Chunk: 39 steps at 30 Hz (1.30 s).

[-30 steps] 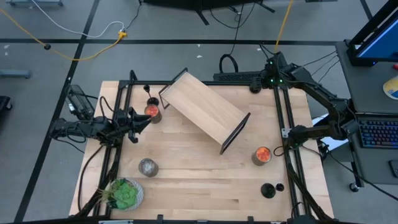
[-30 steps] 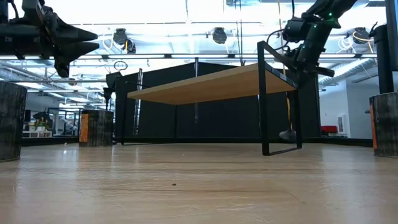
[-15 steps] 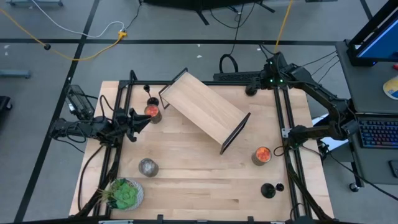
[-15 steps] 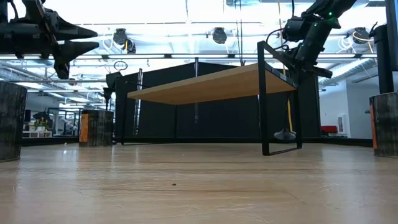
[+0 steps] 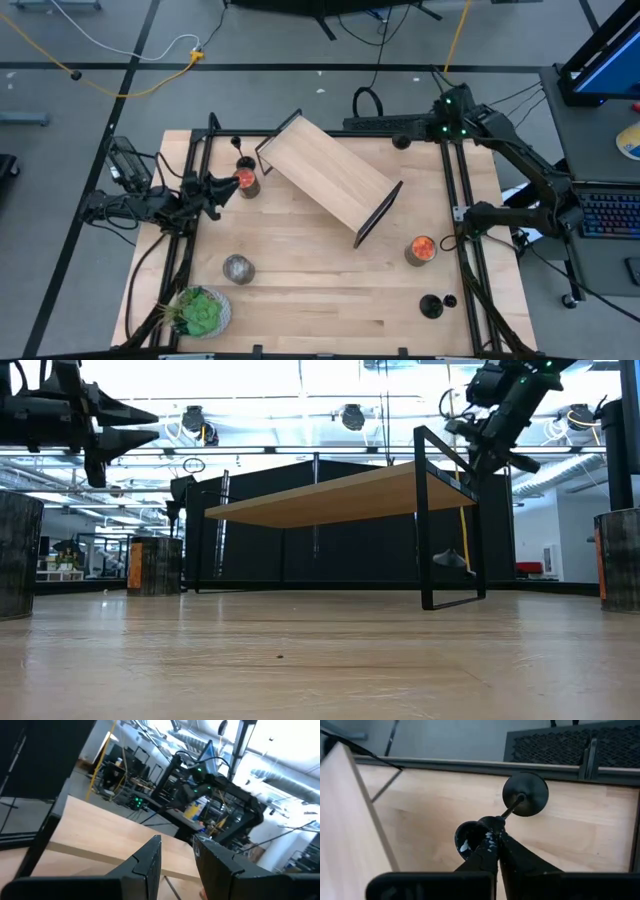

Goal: Pick & Place candle stick holders
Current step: Put the top right black candle holder on the shelf

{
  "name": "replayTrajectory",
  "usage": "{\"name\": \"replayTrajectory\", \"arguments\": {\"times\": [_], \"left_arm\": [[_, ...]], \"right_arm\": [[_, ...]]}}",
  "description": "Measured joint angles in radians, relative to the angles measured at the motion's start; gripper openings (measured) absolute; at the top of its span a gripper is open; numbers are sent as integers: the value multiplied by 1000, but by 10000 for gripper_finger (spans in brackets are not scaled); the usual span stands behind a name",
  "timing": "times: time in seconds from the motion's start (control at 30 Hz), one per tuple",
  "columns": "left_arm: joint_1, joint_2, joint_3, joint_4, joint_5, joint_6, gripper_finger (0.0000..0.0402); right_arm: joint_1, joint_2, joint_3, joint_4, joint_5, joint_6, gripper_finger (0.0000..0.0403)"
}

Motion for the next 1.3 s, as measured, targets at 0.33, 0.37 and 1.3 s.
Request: {"name": "replayTrajectory", "arguments": {"times": [0.33,0.37,1.3], "left_arm": [[0,0,0,-1,-60,67,120],[0,0,0,0,-70,82,120],[0,360,121,390,-31,401,120]], "right_arm": [[2,-118,1,120,-78,62,0],[2,-126,1,136,-91,70,0],[236,-36,1,621,-437,287,0]]}}
